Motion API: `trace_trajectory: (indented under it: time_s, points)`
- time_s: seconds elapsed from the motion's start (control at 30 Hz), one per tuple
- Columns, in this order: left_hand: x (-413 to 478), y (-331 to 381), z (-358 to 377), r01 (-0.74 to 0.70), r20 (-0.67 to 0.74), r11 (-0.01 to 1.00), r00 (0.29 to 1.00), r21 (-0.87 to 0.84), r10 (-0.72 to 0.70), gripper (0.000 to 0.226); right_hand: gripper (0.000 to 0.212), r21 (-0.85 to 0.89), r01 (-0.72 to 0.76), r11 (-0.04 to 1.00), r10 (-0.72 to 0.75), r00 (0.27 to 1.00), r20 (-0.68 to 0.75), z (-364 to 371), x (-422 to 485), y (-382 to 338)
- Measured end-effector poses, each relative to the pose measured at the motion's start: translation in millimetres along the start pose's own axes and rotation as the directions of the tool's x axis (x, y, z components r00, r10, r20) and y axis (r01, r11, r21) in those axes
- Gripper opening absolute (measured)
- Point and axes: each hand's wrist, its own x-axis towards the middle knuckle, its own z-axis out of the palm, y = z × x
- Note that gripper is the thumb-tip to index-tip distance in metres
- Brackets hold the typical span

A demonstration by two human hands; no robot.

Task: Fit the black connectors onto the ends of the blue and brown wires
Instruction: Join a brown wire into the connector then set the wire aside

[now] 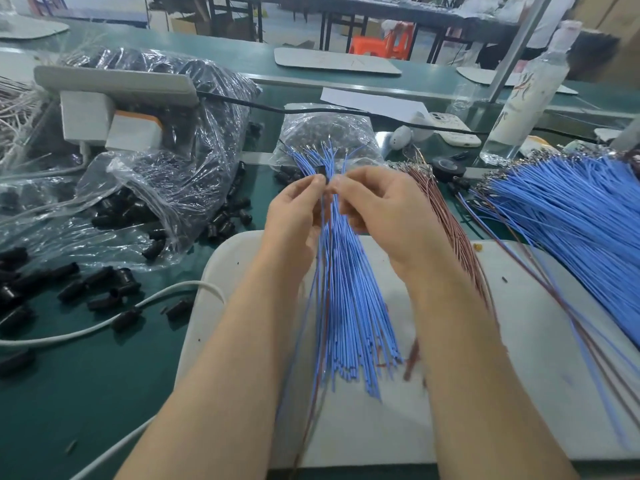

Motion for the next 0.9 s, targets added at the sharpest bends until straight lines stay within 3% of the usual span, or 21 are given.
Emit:
trace_trajectory:
  time_s: [0.03,0.1,0.47,0.73,0.9]
  points:
    - [-0.1,-1.6,0.9,-0.026,-0.016,0.999,1.0,0.019,0.027,0.01,0.014,-0.046,-0.044,0.998,0.035,0.985,-0.169,-1.4,5.4,10.9]
    - [-1.8,-2.3,4.2,-0.035,0.0,0.999,0.999,0.038,0.035,0.01,0.01,-0.134,-0.143,0.981,0.097,0.948,-0.304,-1.5,10.5,28.4]
    - [-5.7,-4.4,6.2,-0.026,0.094,1.0,0.995,-0.001,0.026,0.014,0.012,-0.154,-0.179,0.972,0.129,0.949,-0.289,2.2,13.2,38.7]
    - [-7.2,-3.4,5.2,-0.099,0.065,0.974,0.994,0.204,0.088,0.006,0.018,-0.2,-0.187,0.962,0.132,0.956,-0.262,0.5,14.3,43.8]
    - [-8.1,-2.9,6.5,-0.13,0.055,0.971,0.991,0.201,0.121,0.007,0.02,-0.141,-0.198,0.97,0.162,0.959,-0.231,-0.7,12.1,42.5]
